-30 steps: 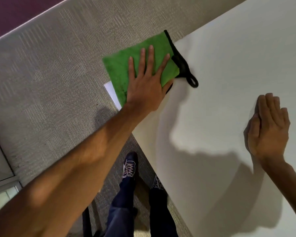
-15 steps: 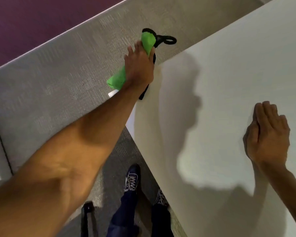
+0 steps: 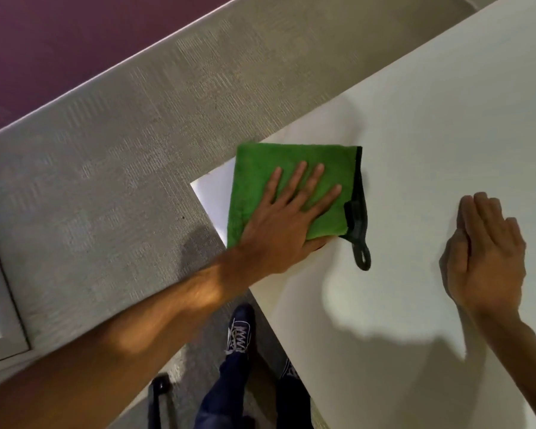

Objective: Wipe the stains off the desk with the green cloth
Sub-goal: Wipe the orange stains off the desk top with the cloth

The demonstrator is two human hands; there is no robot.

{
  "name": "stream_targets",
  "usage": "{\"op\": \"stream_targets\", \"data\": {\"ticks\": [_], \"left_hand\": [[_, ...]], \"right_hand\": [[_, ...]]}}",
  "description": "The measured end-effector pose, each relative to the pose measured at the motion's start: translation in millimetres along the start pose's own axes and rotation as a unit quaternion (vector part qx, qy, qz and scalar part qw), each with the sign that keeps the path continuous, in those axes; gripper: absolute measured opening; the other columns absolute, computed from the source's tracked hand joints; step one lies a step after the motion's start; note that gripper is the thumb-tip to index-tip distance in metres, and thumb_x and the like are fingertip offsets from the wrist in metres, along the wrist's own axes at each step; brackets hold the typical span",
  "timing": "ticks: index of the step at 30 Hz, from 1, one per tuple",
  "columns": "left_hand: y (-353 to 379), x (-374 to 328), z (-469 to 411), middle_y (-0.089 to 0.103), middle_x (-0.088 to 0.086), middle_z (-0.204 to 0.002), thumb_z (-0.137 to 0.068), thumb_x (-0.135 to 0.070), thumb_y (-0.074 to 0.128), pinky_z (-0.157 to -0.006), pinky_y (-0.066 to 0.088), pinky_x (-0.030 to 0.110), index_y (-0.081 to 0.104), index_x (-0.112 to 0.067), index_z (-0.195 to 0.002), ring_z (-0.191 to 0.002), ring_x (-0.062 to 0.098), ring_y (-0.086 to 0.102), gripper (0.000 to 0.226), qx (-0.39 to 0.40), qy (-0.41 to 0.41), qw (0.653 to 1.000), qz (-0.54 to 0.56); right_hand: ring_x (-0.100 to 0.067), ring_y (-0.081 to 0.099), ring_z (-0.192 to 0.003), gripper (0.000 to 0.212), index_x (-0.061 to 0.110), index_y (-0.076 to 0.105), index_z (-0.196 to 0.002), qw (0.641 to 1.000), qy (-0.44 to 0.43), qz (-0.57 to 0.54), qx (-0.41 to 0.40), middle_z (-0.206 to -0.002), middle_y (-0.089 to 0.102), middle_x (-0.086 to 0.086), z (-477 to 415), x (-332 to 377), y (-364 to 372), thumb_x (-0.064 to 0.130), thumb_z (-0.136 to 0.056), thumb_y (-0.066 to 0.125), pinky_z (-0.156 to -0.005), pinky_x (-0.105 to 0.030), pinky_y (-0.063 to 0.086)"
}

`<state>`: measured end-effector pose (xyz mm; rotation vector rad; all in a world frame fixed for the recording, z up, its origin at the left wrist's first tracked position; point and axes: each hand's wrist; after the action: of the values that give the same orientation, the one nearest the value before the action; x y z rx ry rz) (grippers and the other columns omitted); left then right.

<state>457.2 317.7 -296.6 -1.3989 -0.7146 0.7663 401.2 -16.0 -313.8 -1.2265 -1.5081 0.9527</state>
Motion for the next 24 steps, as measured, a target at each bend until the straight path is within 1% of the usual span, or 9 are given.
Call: {"op": "stream_targets", "data": {"ticks": [4, 6, 9, 10, 12, 14, 16, 20, 24], "left_hand": [[2.7, 7.0, -18.8, 0.002, 0.016, -0.166, -0.09, -0.078, 0.021, -0.116, 0.01, 0.066, 0.009, -0.037, -0.157, -0.153, 0.038, 0.001, 0.08, -0.019, -0.044, 0.999, 0.011], [1.8, 10.2, -29.3, 0.003, 0.017, -0.166, -0.088, -0.081, 0.022, -0.115, 0.009, 0.068, 0.01, -0.039, -0.157, -0.153, 0.038, 0.002, 0.081, -0.031, -0.062, 0.997, 0.018], [-2.5, 14.4, -54.2, 0.005, 0.018, -0.166, -0.086, -0.081, 0.02, -0.115, 0.007, 0.069, 0.012, -0.039, -0.156, -0.153, 0.04, 0.003, 0.082, -0.029, -0.117, 0.992, 0.035], [-4.0, 15.6, -63.5, 0.004, 0.018, -0.166, -0.087, -0.079, 0.02, -0.115, 0.006, 0.07, 0.011, -0.038, -0.157, -0.153, 0.04, 0.002, 0.081, -0.025, -0.142, 0.989, 0.043], [-7.3, 17.7, -82.9, 0.002, 0.017, -0.166, -0.09, -0.074, 0.019, -0.116, 0.004, 0.069, 0.01, -0.031, -0.158, -0.153, 0.038, -0.001, 0.081, -0.015, -0.202, 0.977, 0.065], [-12.5, 21.0, -102.7, 0.002, 0.016, -0.166, -0.094, -0.067, 0.02, -0.118, 0.003, 0.065, 0.011, -0.017, -0.159, -0.154, 0.034, -0.001, 0.083, -0.009, -0.26, 0.962, 0.084], [-17.1, 25.0, -116.4, 0.006, 0.017, -0.166, -0.097, -0.06, 0.024, -0.122, 0.004, 0.058, 0.012, -0.003, -0.157, -0.154, 0.031, 0.001, 0.084, -0.005, -0.295, 0.95, 0.101], [-17.7, 28.3, -114.1, 0.013, 0.021, -0.164, -0.097, -0.052, 0.033, -0.125, 0.006, 0.049, 0.016, 0.003, -0.155, -0.154, 0.031, 0.008, 0.082, 0.005, -0.283, 0.953, 0.111], [-18.7, 32.0, -101.2, 0.014, 0.025, -0.163, -0.098, -0.05, 0.034, -0.126, 0.008, 0.047, 0.016, 0.005, -0.154, -0.153, 0.034, 0.009, 0.08, 0.001, -0.267, 0.958, 0.101]], "right_hand": [[-0.04, 0.04, -0.15, 0.051, -0.004, 0.045, -0.15, 0.999, 0.031, -0.024, 0.019, -0.156, 0.047, -0.025, 5.8, 4.4, -2.4, 0.013, -0.103, 0.033, -0.123, -0.05, 0.028], [-0.042, 0.04, -0.149, 0.051, -0.007, 0.046, -0.149, 0.999, 0.037, -0.029, 0.026, -0.155, 0.047, -0.027, 6.3, 6.5, -4.2, 0.012, -0.103, 0.033, -0.122, -0.055, 0.03], [-0.05, 0.049, -0.137, 0.053, -0.01, 0.047, -0.146, 0.998, 0.035, -0.022, 0.043, -0.148, 0.052, -0.031, 2.3, 4.3, -3.3, 0.015, -0.103, 0.028, -0.106, -0.065, 0.042], [-0.05, 0.05, -0.134, 0.053, -0.009, 0.047, -0.146, 0.998, 0.036, -0.02, 0.046, -0.147, 0.052, -0.031, 2.4, 1.9, -2.5, 0.016, -0.104, 0.027, -0.104, -0.065, 0.043], [-0.048, 0.047, -0.14, 0.054, -0.006, 0.045, -0.149, 0.998, 0.036, -0.02, 0.042, -0.152, 0.049, -0.029, 3.9, -1.5, -0.9, 0.019, -0.105, 0.026, -0.11, -0.064, 0.04], [-0.042, 0.039, -0.15, 0.053, -0.003, 0.042, -0.152, 0.999, 0.032, -0.027, 0.029, -0.158, 0.044, -0.026, 5.9, -3.1, 1.4, 0.019, -0.106, 0.027, -0.12, -0.058, 0.034], [-0.042, 0.038, -0.149, 0.052, -0.003, 0.04, -0.152, 0.999, 0.03, -0.034, 0.021, -0.159, 0.042, -0.025, 5.5, -7.0, 7.1, 0.017, -0.105, 0.028, -0.12, -0.054, 0.031], [-0.031, 0.026, -0.159, 0.054, 0.005, 0.031, -0.16, 1.0, 0.004, -0.019, 0.018, -0.166, 0.034, -0.019, 8.1, -18.7, 14.5, 0.019, -0.108, 0.027, -0.124, -0.062, 0.029], [-0.032, 0.024, -0.159, 0.055, 0.001, 0.033, -0.158, 0.999, 0.018, -0.007, 0.036, -0.166, 0.031, -0.021, 9.4, -17.8, 17.3, 0.021, -0.108, 0.024, -0.123, -0.062, 0.028]]}}
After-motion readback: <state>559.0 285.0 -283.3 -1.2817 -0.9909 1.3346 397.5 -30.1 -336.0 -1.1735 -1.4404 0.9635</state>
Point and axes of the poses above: each hand's wrist, its own z-axis away from the middle knuckle, its own y-axis out of the palm, x = y × z
